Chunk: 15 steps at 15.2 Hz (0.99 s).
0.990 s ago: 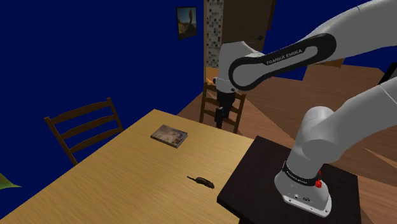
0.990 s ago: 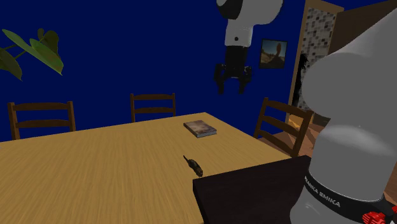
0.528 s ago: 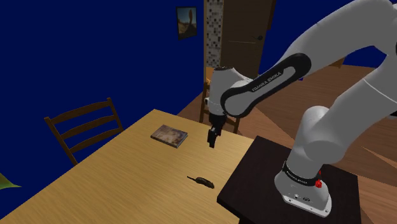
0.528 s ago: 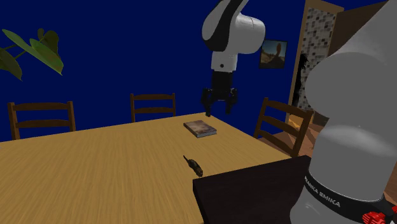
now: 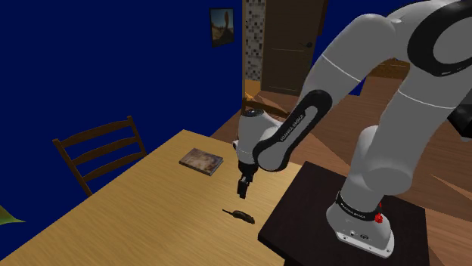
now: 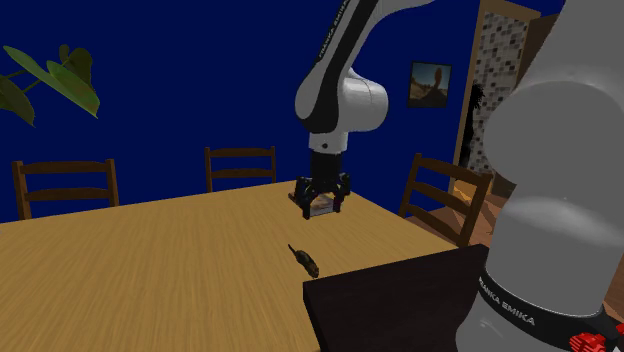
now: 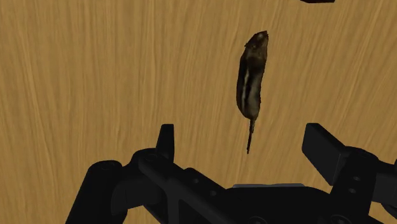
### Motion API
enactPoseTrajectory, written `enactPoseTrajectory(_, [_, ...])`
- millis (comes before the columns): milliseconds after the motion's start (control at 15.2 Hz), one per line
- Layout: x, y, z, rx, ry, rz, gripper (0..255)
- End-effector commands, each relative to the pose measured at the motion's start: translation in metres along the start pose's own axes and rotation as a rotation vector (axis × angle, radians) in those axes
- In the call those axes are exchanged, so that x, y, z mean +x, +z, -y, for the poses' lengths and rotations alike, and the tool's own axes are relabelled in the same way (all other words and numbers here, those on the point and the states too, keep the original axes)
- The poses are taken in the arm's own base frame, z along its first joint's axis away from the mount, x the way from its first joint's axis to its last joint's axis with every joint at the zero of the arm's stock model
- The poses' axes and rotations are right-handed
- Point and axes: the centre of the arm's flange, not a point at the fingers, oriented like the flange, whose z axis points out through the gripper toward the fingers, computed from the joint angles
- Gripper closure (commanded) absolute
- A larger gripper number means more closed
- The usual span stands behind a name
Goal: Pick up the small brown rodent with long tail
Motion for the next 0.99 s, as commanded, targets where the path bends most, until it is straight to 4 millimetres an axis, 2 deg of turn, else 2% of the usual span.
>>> enactPoseTrajectory(0, [0.004, 0.026, 0.012, 0.001, -0.017, -0.003, 0])
enactPoseTrajectory(330, [0.014, 0.083, 0.038, -0.001, -0.056, -0.005, 0])
enactPoseTrajectory(792, [0.013, 0.12, 0.035, -0.001, -0.056, -0.005, 0])
enactPoseTrajectory(924, [0.013, 0.123, 0.035, -0.001, -0.056, -0.005, 0])
